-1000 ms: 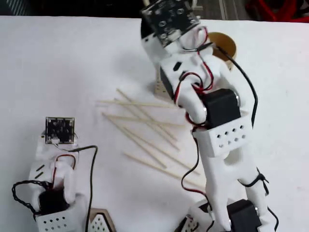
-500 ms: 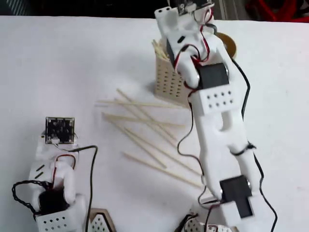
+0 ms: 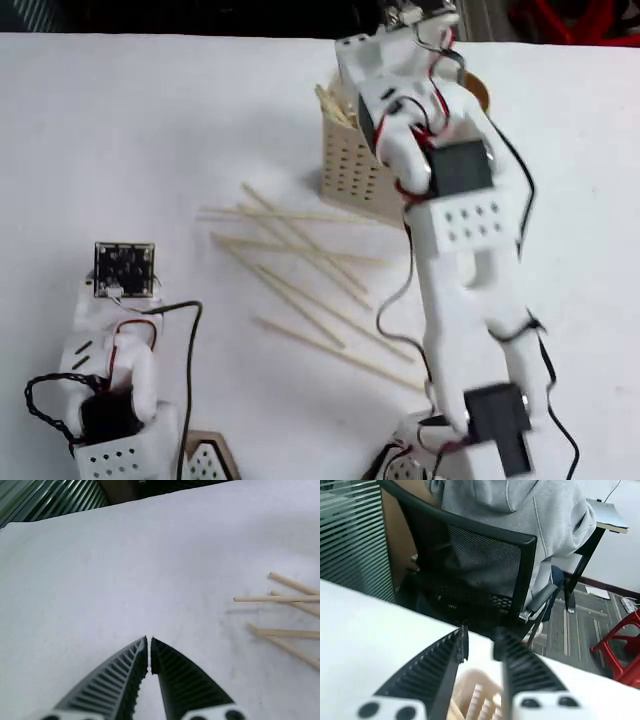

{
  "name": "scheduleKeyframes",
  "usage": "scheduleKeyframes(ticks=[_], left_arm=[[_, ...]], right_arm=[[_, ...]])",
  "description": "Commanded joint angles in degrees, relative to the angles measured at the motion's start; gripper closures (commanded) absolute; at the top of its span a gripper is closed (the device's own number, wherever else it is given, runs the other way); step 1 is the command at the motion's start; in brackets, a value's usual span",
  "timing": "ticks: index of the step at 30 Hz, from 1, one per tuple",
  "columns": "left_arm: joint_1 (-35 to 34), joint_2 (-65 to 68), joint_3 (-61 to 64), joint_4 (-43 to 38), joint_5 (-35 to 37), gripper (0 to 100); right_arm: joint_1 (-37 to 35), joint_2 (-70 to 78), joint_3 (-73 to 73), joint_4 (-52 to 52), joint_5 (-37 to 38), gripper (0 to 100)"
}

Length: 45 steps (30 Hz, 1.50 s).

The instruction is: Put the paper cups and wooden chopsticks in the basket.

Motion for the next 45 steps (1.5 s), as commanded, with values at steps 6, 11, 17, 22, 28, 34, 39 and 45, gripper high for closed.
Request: scheduleKeyframes(ticks=[6,11,17,22,28,34,39,45], left_arm=[[-0.2,-0.5,-0.2,-1.1,-1.8,96],[-0.1,-0.3,-2.0,-0.6,-4.3,96],[6.5,-0.2,-11.0,8.4,-9.3,96],[15.3,-0.2,-17.4,15.6,-13.9,96],[21.7,4.2,-22.6,20.1,-21.6,96],[31.3,26.9,-32.3,22.9,-31.5,92],[40.0,44.4,-40.9,24.6,-33.0,77],[50.1,64.2,-48.4,24.3,-34.5,76]], right_arm=[[1.4,-10.8,-1.7,32.4,0.0,98.0],[7.2,-11.2,3.0,41.6,-0.4,98.0],[15.4,-11.6,20.9,36.4,-0.5,98.0],[21.0,-13.8,35.7,23.4,-3.3,98.0],[26.5,-17.8,47.6,9.3,-6.3,97.8],[30.8,-19.6,53.3,0.8,-10.1,97.8],[36.9,-19.6,52.9,-0.2,-10.2,97.8],[40.3,-19.6,52.6,-0.7,-10.3,97.8]])
